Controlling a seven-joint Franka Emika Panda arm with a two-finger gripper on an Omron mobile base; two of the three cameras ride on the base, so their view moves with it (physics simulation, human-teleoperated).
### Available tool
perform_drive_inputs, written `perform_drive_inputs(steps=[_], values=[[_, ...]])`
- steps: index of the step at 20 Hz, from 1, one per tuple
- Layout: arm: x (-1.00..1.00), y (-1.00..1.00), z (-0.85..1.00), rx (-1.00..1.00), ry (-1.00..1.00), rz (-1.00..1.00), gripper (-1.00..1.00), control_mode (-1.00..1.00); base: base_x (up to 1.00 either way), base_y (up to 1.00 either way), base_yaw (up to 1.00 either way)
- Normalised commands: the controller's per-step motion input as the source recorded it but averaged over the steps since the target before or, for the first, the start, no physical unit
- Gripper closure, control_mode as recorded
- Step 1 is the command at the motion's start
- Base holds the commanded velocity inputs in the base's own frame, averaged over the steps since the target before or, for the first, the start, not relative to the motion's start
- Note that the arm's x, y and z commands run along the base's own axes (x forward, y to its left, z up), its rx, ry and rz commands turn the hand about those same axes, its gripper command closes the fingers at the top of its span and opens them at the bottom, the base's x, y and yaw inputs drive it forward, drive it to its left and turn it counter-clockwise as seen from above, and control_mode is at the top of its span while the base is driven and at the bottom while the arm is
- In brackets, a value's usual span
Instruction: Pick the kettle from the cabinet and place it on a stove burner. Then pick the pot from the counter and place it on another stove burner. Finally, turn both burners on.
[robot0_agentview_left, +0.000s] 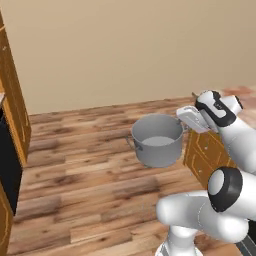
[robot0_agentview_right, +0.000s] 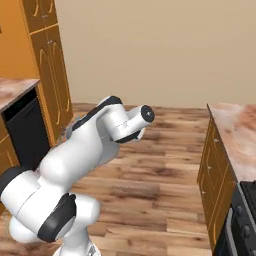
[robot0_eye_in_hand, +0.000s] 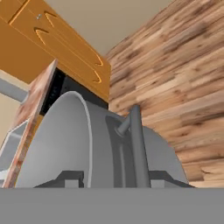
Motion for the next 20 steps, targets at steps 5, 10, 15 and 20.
perform_drive_inputs(steps=[5, 10, 15, 20], values=[[0.00, 0.00, 0.00, 0.00, 0.00, 0.00, 1.00, 1.00, -0.02, -0.05, -0.52], [0.00, 0.00, 0.00, 0.00, 0.00, 0.00, 1.00, 1.00, -0.11, -0.03, -0.50], [0.00, 0.00, 0.00, 0.00, 0.00, 0.00, 1.00, 1.00, -0.24, -0.18, -0.50], [0.00, 0.00, 0.00, 0.00, 0.00, 0.00, 1.00, 1.00, -0.18, -0.20, -0.48]])
